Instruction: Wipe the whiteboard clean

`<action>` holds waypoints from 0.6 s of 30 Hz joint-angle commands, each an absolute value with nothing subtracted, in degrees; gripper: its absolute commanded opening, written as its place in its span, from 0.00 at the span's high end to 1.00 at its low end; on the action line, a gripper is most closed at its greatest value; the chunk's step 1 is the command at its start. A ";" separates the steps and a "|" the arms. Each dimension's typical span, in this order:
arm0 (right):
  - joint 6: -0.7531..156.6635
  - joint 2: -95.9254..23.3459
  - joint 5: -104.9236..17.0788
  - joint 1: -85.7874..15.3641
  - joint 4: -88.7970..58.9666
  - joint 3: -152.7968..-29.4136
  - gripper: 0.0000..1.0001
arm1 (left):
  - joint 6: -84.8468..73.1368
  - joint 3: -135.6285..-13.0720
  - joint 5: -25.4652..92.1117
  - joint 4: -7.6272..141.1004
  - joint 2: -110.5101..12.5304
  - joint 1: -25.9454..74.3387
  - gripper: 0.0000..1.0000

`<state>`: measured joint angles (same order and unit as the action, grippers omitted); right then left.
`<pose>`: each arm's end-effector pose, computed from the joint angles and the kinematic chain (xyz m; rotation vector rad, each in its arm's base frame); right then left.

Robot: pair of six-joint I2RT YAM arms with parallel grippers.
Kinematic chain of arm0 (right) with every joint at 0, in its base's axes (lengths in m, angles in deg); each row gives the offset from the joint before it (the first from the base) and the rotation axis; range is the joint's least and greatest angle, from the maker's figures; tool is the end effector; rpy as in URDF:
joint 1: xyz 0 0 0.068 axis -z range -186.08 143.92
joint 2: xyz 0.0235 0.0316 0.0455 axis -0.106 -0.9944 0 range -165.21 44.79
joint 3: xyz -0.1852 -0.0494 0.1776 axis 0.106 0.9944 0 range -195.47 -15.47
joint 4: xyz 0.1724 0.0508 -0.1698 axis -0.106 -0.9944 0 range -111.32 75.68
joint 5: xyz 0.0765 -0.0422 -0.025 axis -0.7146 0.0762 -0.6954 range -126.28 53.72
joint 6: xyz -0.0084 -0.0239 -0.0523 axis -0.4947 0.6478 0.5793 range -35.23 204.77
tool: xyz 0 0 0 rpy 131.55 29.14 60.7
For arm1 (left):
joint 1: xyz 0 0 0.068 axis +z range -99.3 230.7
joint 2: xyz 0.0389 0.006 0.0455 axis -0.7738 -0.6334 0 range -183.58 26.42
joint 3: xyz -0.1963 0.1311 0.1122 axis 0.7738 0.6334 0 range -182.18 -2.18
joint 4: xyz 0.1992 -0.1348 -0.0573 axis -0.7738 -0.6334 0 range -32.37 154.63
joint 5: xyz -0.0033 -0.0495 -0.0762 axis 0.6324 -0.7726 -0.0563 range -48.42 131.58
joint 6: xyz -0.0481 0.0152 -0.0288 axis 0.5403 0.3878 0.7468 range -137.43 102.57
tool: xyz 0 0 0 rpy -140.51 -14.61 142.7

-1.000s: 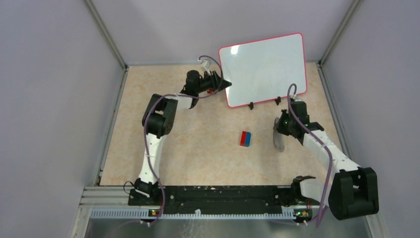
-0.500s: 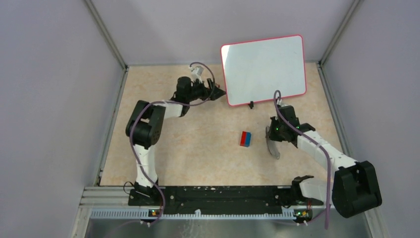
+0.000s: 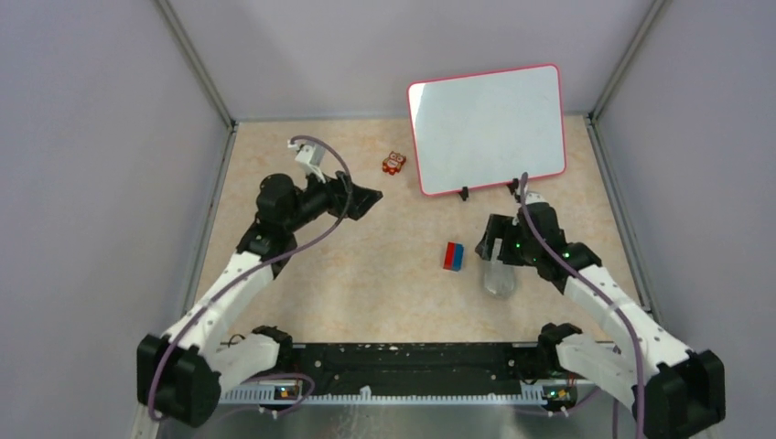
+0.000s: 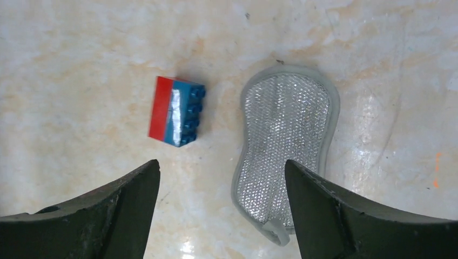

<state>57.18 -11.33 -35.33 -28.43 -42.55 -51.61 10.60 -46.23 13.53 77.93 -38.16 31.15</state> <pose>0.1787 0.0728 0.2144 0.1197 2.4445 0.3758 0.2365 -0.1048 0.3028 0.2546 1.7736 -1.0222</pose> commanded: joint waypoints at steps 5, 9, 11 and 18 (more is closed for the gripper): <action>59.77 3.29 -35.68 -29.24 -56.53 -70.04 0.15 | 7.20 -53.73 18.18 57.67 -15.24 31.25 0.01; 65.67 6.80 -31.27 -29.28 -62.22 -83.01 0.13 | 6.46 -59.23 18.95 56.94 -11.28 31.23 0.01; 67.63 7.75 -27.92 -29.26 -64.61 -89.45 0.13 | 6.22 -61.50 18.25 57.05 -10.58 31.19 0.01; 71.81 10.58 -20.17 -29.35 -68.18 -103.98 0.12 | 5.79 -67.38 19.08 58.34 -7.94 31.19 0.01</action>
<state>67.91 9.37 -26.06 -28.59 -63.44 -100.27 6.86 -64.33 17.73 58.33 -9.05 31.15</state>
